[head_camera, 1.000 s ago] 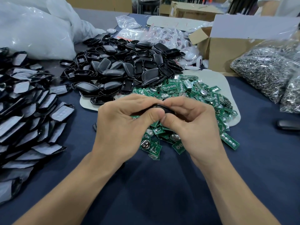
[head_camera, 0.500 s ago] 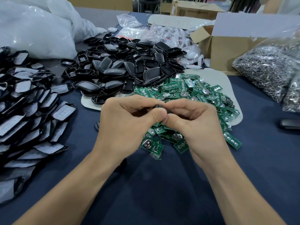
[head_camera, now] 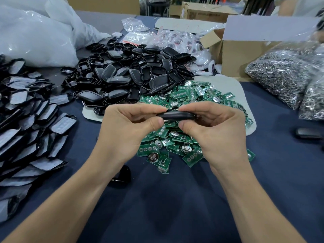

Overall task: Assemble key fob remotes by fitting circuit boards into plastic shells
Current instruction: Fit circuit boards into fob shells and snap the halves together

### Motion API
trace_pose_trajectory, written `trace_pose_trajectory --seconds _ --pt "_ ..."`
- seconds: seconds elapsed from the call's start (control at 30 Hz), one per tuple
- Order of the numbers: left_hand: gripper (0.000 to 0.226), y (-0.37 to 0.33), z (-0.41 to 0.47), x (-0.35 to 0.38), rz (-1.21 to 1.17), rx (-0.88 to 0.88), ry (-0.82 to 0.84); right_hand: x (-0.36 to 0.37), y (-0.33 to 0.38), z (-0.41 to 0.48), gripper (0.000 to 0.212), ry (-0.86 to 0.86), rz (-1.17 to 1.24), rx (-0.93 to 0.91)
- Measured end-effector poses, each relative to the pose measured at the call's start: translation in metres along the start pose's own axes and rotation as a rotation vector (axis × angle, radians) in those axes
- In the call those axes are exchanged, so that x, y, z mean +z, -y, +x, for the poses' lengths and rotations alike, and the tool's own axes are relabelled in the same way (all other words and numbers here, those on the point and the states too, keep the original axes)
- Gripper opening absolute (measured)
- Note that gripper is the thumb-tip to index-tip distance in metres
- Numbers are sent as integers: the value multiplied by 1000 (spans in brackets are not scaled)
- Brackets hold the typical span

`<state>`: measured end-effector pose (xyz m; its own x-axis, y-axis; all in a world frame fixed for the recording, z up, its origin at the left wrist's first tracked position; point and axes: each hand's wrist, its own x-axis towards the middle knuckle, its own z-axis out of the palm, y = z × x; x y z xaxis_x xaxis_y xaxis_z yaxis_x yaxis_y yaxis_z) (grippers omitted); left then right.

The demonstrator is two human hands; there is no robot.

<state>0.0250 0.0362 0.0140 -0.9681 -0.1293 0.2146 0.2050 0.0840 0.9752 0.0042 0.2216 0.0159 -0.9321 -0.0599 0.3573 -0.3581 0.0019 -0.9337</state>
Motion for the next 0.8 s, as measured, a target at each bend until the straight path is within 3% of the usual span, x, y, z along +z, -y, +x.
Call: trace_pose_trajectory --seconds 0.27,0.43,0.57,0.8 --pt "30 -1 -3 5 -20 -87 -1 2 3 1 37 -20 92 6" --pt "24 -1 -7 9 -127 -293 181 10 0 -3 23 4 198 153" --pt "29 2 -9 11 -227 -421 306 9 2 -5 13 -32 -9 138" --pt "25 4 -9 17 -330 -402 317 7 7 -7 30 4 -209 24"
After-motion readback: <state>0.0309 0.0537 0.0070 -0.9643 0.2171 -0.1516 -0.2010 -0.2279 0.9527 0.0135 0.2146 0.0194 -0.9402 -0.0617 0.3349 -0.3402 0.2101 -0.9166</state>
